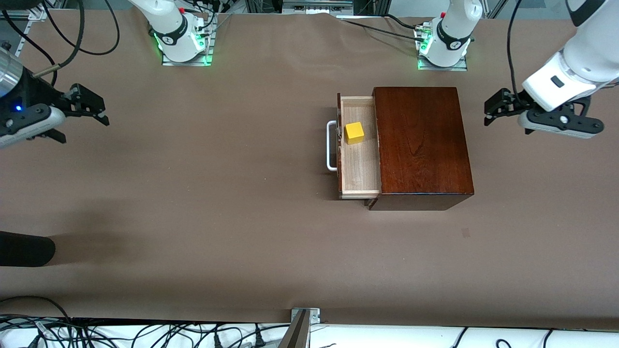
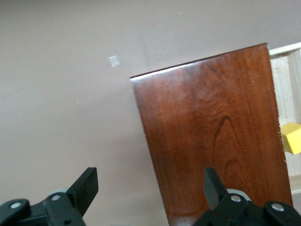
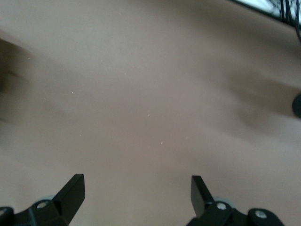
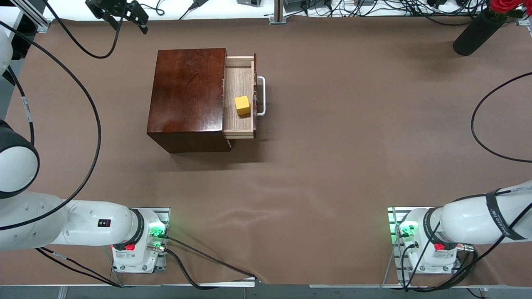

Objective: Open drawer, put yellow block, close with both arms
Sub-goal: 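Move the left gripper to the front of the open drawer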

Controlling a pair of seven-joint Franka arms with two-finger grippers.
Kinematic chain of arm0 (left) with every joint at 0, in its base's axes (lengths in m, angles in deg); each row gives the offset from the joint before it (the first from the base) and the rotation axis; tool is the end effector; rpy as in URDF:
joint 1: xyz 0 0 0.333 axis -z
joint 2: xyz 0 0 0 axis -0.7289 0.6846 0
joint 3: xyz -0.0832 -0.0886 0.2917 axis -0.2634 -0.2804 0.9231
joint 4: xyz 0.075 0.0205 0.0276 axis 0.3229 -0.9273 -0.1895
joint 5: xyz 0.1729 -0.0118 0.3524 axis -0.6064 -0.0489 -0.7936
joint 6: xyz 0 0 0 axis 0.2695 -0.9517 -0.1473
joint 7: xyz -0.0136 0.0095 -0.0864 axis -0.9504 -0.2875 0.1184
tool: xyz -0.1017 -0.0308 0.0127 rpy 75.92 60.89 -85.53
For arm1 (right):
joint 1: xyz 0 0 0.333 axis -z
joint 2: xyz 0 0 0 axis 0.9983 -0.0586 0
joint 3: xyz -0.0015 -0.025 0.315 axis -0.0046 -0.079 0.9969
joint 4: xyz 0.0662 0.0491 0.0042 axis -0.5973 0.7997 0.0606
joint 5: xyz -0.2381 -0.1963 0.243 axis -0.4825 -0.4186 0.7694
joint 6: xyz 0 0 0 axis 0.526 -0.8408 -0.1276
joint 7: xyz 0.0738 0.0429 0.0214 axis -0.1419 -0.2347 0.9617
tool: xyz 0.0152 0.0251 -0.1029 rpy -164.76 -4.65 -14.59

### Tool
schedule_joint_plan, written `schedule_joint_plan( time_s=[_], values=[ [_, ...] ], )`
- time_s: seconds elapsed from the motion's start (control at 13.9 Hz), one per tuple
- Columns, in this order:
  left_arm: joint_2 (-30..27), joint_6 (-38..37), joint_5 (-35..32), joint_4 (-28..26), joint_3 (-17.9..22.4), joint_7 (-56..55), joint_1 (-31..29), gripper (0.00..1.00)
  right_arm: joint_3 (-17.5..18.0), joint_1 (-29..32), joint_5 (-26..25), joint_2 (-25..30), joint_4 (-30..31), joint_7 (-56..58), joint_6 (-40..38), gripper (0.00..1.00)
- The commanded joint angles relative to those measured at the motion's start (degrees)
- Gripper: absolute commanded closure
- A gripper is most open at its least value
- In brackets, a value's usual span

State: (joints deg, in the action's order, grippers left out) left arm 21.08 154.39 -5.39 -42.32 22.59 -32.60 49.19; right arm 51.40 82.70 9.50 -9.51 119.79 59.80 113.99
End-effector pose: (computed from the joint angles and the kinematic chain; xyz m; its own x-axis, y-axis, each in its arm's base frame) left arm 0.5410 -0.0875 0.5767 0.9704 -0.2369 -0.0477 -0.2381 -0.9710 -0.0213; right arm 0.5773 0.0600 0.6305 0.9385 0.3437 0.0313 0.3450 -0.9370 -0.0556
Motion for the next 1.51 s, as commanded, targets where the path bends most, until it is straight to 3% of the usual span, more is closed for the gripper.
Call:
schedule_joint_plan(
  time_s=[0.0,0.14,0.36,0.58,0.79,1.01,1.22,1.44],
  values=[
    [4.0,-2.3,0.5,2.4,-5.7,1.0,0.7,0.0,0.4,-0.6,0.3,4.0,3.8,-4.3,-0.3,0.0],
    [9.4,-2.1,0.4,4.1,-9.7,0.9,1.1,0.0,2.3,-0.6,-2.5,4.7,4.6,-5.6,-0.2,0.0],
    [19.3,-2.1,0.5,9.2,-13.4,1.4,3.9,0.0,2.5,-0.6,-2.9,4.8,4.3,-5.6,-0.3,0.0],
    [22.8,1.4,0.6,12.9,-13.5,2.8,9.2,0.0,2.3,-0.5,-3.9,4.7,4.2,-5.7,-0.3,0.0],
    [23.8,3.3,0.6,13.3,-13.5,11.0,13.1,0.0,1.7,-0.5,-3.9,4.2,3.6,-5.4,-0.3,0.0],
    [26.8,10.0,0.5,13.3,-13.4,22.0,19.5,0.0,1.5,-0.3,-4.1,4.0,2.9,-5.4,-1.0,0.0],
    [33.5,20.0,-7.3,13.5,-13.5,34.2,26.5,0.0,1.6,-0.3,-5.9,3.1,2.4,-5.6,-0.6,0.0],
    [38.2,25.5,-12.8,13.3,-13.5,35.2,29.1,0.0,1.5,-0.2,-6.2,2.9,2.4,-5.6,-0.8,0.0]
  ],
)
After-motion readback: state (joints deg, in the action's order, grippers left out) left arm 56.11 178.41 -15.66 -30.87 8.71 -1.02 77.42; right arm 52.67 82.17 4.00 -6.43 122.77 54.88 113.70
